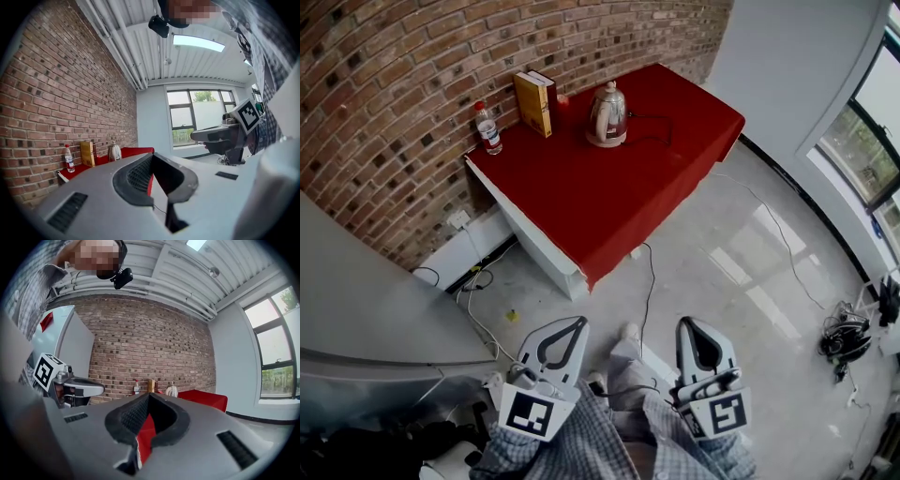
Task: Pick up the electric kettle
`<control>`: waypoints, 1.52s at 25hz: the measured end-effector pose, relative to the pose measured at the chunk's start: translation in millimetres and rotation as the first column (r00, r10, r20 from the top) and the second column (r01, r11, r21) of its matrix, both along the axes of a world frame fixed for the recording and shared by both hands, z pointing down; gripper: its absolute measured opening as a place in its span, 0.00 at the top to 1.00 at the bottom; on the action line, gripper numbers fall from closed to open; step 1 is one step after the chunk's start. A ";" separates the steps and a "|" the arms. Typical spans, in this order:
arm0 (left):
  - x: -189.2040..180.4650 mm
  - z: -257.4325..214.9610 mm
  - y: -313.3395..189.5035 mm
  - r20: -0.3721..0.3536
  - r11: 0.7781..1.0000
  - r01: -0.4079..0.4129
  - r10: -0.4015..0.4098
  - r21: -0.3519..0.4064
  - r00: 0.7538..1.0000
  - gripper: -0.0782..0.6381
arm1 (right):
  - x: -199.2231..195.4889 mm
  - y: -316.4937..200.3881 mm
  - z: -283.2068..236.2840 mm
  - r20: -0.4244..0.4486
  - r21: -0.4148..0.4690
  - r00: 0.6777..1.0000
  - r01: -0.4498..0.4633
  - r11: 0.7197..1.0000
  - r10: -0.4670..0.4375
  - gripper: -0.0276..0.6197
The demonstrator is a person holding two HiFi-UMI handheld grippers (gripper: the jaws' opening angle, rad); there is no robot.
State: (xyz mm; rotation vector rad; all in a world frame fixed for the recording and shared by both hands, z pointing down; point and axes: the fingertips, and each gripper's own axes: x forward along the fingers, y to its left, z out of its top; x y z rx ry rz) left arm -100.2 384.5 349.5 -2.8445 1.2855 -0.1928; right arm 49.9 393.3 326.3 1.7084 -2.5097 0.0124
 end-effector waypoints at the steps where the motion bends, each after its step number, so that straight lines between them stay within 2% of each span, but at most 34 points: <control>1: -1.7 0.4 -2.8 -0.003 1.000 0.005 -0.005 -0.004 1.000 0.88 | -0.8 -3.5 1.0 0.001 0.003 1.000 0.003 1.000 -0.003 0.95; 6: 1.0 4.4 -21.2 -0.015 0.999 0.025 -0.025 -0.030 1.000 0.88 | 4.5 -21.4 7.4 -0.003 -0.027 1.000 -0.004 1.000 0.004 0.95; 9: 8.9 3.3 -31.4 0.003 1.000 0.016 -0.016 -0.013 1.000 0.88 | 8.5 -35.1 5.8 0.001 -0.015 1.000 0.005 1.000 -0.005 0.95; 15: 19.1 5.1 -59.0 0.001 0.999 0.034 -0.034 -0.032 0.999 0.88 | 16.1 -65.1 3.9 -0.003 -0.004 1.000 0.026 1.000 -0.026 0.95; 26: 48.1 -0.6 -105.5 0.021 0.997 0.068 -0.067 -0.030 0.998 0.88 | 43.9 -119.4 1.9 0.011 0.003 0.997 0.070 0.998 -0.070 0.95; 31: 62.3 -3.9 -126.3 0.058 0.998 0.063 -0.063 -0.002 0.996 0.88 | 62.2 -143.7 3.0 0.015 -0.020 0.999 0.052 0.998 -0.052 0.95; 38: 81.2 -2.9 -157.3 0.041 0.995 0.103 -0.102 -0.019 0.994 0.88 | 81.6 -178.3 1.7 0.009 -0.027 0.997 0.074 0.997 -0.074 0.95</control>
